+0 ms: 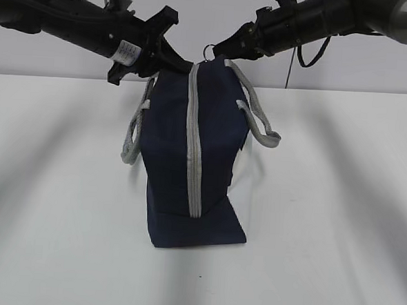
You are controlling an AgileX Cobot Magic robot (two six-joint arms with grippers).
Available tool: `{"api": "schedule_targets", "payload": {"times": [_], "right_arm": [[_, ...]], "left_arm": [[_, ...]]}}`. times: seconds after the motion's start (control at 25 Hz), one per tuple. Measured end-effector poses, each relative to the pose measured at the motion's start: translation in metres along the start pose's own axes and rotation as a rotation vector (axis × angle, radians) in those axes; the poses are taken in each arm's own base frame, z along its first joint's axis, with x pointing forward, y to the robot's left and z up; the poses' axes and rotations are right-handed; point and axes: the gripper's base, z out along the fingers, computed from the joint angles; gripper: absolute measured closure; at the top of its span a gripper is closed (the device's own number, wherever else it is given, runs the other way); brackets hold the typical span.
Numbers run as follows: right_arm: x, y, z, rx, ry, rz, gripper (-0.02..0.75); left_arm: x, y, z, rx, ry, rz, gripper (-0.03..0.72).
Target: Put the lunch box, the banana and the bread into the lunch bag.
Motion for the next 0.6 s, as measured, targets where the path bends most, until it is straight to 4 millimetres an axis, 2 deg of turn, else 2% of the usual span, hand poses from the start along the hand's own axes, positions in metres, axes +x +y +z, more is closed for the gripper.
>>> {"api": "schedule_targets", "payload": {"times": [0.04,0.12,0.4,0.6], "right_arm": [[0.000,0.000,0.000,0.000,0.000,0.000,0.754],[0.000,0.000,0.000,0.000,0.000,0.000,0.754],[0.002,-0.010,-0.001,0.105,0.023,-0.009,0.754],[0.009,-0.013,-0.001,0.142,0.099,0.033,0.754]], "left_arm": [[0.001,-0.001,0.001,0.001,0.002,0.018,0.653],[0.002,-0.004,0.003,0.010,0.006,0.032,0.675],[0.006,-0.017,0.005,0.108,0.027,0.062,0.680],[0.003,-0.030,-0.006,0.114,0.002,0.115,0.680]]}}
